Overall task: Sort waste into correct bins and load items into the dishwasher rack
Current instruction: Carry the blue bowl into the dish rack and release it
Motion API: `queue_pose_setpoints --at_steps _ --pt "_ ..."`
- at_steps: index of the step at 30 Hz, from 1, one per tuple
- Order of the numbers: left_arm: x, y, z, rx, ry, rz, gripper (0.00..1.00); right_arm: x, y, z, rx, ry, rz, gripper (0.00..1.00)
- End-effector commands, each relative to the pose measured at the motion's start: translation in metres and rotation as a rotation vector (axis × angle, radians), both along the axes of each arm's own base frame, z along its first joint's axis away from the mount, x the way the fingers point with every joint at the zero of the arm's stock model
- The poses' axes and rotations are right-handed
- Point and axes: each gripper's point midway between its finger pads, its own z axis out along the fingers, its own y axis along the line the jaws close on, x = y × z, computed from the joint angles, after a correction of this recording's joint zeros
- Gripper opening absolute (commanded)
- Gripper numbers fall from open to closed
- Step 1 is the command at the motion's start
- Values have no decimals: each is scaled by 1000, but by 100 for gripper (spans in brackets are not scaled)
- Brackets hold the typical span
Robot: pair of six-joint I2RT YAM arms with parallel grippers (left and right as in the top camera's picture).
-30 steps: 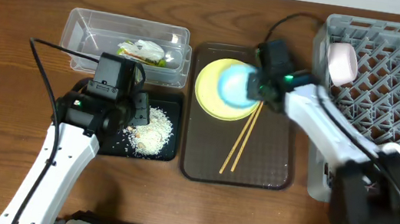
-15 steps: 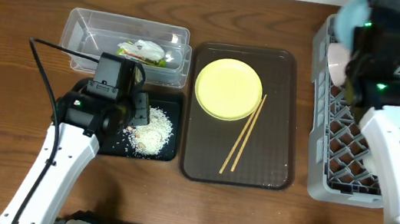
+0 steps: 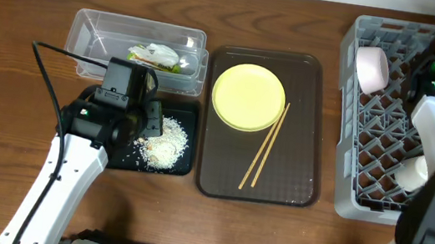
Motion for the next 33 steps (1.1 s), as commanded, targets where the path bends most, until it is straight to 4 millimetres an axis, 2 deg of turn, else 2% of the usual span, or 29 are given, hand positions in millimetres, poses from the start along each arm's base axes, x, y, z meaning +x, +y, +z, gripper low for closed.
queue_pose_setpoints --at_steps 1,6,9,11,17,23,27,31,33 --pt "2 3 4 14 -13 -1 50 2 -14 -26 -51 96 -51 1" --pt "2 3 4 14 -14 -1 50 11 -15 -64 -44 149 -55 1" --pt "2 3 4 14 -14 -1 50 15 -10 -79 -38 177 -49 1" --pt "3 3 4 14 -14 -1 54 16 -5 -85 -23 173 -44 1" --pt "3 3 4 13 -14 -1 54 10 14 -101 69 119 -93 3" --pt "2 3 4 14 -14 -1 55 5 47 -120 132 129 -100 1" --pt "2 3 4 14 -13 -1 55 3 66 -120 163 126 -80 1" --pt "2 3 4 14 -14 -1 55 3 85 -114 227 128 -16 10" --pt "2 3 4 14 -13 -1 55 4 97 -118 289 158 49 27"
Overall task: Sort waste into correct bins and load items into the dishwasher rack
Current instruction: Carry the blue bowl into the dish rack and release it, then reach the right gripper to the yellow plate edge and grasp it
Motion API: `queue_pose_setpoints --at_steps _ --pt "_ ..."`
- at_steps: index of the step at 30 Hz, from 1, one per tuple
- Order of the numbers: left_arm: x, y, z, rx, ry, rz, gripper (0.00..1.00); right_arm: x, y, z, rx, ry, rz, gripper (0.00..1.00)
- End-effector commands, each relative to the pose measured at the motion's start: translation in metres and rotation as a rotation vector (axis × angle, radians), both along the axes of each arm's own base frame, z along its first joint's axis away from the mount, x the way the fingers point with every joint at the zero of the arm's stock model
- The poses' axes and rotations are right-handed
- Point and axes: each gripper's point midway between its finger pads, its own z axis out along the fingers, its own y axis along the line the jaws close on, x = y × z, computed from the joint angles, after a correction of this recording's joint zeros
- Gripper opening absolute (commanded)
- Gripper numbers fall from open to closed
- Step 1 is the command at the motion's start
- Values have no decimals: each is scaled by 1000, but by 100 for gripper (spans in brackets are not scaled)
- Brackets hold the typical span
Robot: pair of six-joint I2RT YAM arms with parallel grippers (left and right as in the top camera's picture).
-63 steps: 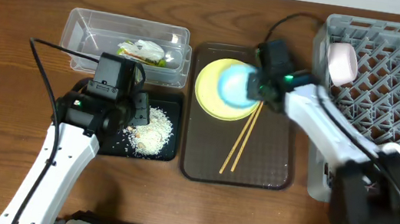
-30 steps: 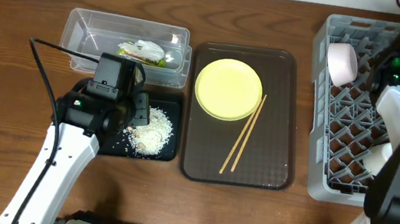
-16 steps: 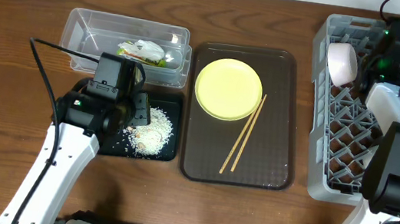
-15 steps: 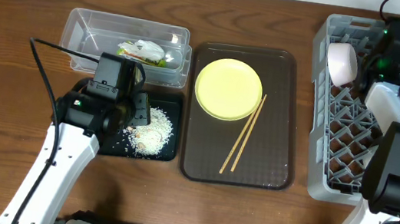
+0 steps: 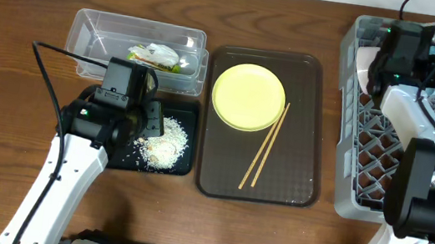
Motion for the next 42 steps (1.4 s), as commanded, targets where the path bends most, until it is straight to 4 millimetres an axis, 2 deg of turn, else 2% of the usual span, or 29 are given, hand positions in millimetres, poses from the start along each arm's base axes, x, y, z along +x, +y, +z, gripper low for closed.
queue_pose_setpoints --at_steps 1,3,8,11,15,16,18,20,24,25,27,30,35,42 --pt "2 3 4 13 -14 1 55 20 50 -20 199 -21 208 30" --pt "2 3 4 13 -14 1 55 17 57 -26 258 -8 226 35" --pt "2 3 4 13 -13 1 55 5 59 -30 314 -2 195 36" --pt "2 3 4 13 -13 1 55 0 59 -17 315 -11 195 37" --pt "2 3 4 13 -14 1 55 -6 68 17 348 -62 244 40" --pt "2 3 4 13 -13 1 55 -8 82 29 395 -71 306 47" --pt "2 3 4 13 -13 1 55 -12 102 37 460 -66 386 53" --pt "2 3 4 13 -14 1 55 -18 145 44 623 -62 527 59" --pt "2 3 4 13 -14 2 58 -40 239 46 1034 -23 761 59" --pt "2 3 4 13 -14 2 58 -47 257 44 1117 -2 790 59" --pt "2 3 4 13 -14 1 59 -61 287 33 1239 63 803 58" --pt "2 3 4 13 -14 1 58 -73 304 8 1267 140 746 51" --pt "2 3 4 13 -14 1 59 -78 314 -49 1226 205 557 49" --pt "2 3 4 13 -13 1 59 -78 316 -117 1203 269 380 45"
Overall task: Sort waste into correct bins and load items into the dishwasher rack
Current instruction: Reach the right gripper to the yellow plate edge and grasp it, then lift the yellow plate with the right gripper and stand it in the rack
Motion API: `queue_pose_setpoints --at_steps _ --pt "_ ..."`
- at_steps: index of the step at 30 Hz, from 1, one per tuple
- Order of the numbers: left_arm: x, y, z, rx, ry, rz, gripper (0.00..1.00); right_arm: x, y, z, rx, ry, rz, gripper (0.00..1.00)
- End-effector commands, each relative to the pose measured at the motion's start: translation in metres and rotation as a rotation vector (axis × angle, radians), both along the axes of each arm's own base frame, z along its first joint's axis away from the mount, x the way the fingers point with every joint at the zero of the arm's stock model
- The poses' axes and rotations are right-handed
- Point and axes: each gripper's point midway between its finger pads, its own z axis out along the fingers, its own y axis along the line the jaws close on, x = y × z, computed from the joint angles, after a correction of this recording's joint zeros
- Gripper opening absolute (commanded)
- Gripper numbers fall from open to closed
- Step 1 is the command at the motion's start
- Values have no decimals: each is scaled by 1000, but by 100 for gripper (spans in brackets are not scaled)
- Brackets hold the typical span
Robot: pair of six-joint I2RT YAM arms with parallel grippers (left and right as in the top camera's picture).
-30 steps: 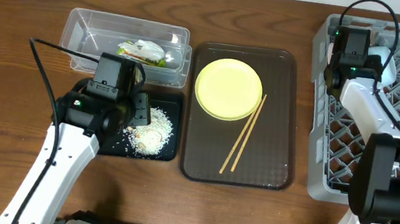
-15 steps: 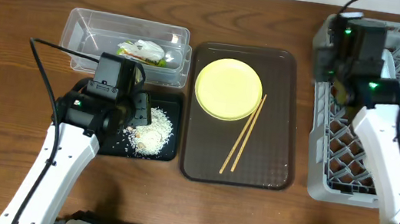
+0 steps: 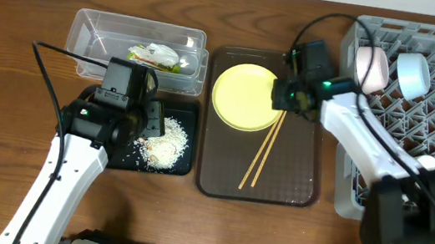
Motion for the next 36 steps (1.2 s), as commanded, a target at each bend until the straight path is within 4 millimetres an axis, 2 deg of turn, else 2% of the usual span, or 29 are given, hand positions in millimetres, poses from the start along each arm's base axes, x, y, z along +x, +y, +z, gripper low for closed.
queue_pose_setpoints --at_steps 1,6,8,10,15,21,24,28,29,32,36 --pt "2 3 4 11 -13 5 59 -2 -8 -31 -28 66 -109 44" --pt "2 3 4 11 -13 5 59 -4 -8 -62 -39 121 -140 40" --pt "2 3 4 11 -13 5 59 -2 -8 -67 -40 123 -140 33" --pt "2 3 4 11 -13 5 59 1 -8 -66 -43 107 -144 20" --pt "2 3 4 11 -13 5 59 19 -5 -53 -17 23 -152 1" --pt "2 3 4 11 -12 5 59 31 -22 -35 -34 -36 -194 1" --pt "2 3 4 11 -12 5 59 35 -29 -15 -43 -82 -177 1" --pt "2 3 3 11 -9 5 59 38 -49 34 -61 -177 -178 1" --pt "2 3 3 11 -9 5 59 38 -59 53 -69 -213 -185 1" --pt "2 3 3 11 -9 5 59 35 -90 93 -124 -296 -207 1" --pt "2 3 3 11 -9 5 59 23 -151 147 -301 -412 -274 1"
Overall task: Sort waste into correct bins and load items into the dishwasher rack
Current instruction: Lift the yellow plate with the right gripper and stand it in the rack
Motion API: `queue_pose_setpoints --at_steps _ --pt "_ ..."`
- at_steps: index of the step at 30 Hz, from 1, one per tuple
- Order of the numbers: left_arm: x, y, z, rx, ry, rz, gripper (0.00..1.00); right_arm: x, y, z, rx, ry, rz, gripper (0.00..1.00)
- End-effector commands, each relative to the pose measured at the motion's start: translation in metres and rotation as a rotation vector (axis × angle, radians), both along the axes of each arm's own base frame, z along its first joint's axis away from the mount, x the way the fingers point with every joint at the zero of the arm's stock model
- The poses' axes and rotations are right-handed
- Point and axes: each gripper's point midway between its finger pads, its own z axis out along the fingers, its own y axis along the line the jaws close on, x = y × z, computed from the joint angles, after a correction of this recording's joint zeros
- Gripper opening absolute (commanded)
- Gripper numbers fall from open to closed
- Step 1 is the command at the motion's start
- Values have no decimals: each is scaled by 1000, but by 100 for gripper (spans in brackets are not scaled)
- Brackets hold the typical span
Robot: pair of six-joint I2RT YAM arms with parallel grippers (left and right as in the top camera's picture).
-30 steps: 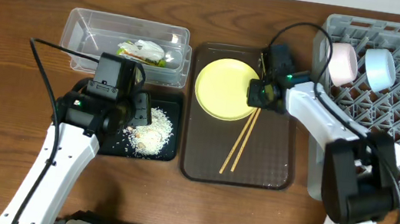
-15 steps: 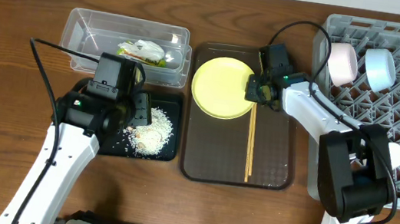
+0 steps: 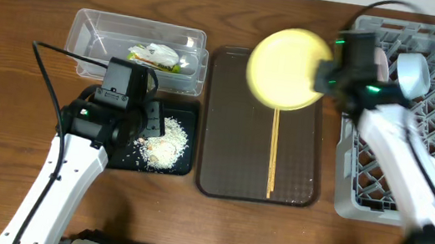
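In the overhead view a yellow plate (image 3: 288, 68), blurred, hangs above the far right corner of the brown tray (image 3: 220, 164). My right gripper (image 3: 325, 75) is shut on the plate's right edge, beside the grey dishwasher rack (image 3: 377, 189). A pair of chopsticks (image 3: 272, 154) lies straight along the tray. My left gripper (image 3: 151, 117) hovers over the black tray (image 3: 180, 166) of white rice (image 3: 164, 144); its fingers are too dark to judge.
A clear plastic bin (image 3: 86, 33) with wrappers and scraps (image 3: 155, 55) stands behind the black tray. A white cup (image 3: 413, 74) sits in the rack's far row. Cables trail off the left arm.
The right gripper was at the plate's right edge on the tray; now it holds the plate lifted and shifted right toward the rack. The chopsticks changed from slanted to straight. The left arm is unchanged.
The right arm was first over the rack's far right side, then at its far row, where a white cup then stood beside the pink bowl. It then stood at the yellow plate on the tray. Now the plate is raised in its grip. The left arm stayed put.
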Motion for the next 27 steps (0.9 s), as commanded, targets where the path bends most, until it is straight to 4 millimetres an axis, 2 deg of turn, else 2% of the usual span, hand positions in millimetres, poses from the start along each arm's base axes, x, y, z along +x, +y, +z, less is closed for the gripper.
queue_pose_setpoints --at_steps 1,6,9,11,14,20,24,27 --pt "2 3 4 11 -11 5 59 -9 -61 43 -226 -82 -84 1" --pt "2 3 4 11 -12 5 59 -37 -139 91 -518 -105 -244 1" --pt "2 3 4 11 -12 5 59 -58 -175 107 -721 -35 -331 1" --pt "2 3 4 11 -12 5 59 -71 -191 113 -821 19 -398 1" --pt "2 3 4 11 -11 5 59 -82 -202 113 -883 76 -432 1" --pt "1 3 3 12 -8 5 59 -88 -211 94 -904 178 -409 1" --pt "0 3 3 13 -3 5 59 -86 -216 78 -901 228 -409 1" --pt "0 3 2 13 0 4 59 -77 -209 61 -861 246 -352 1"
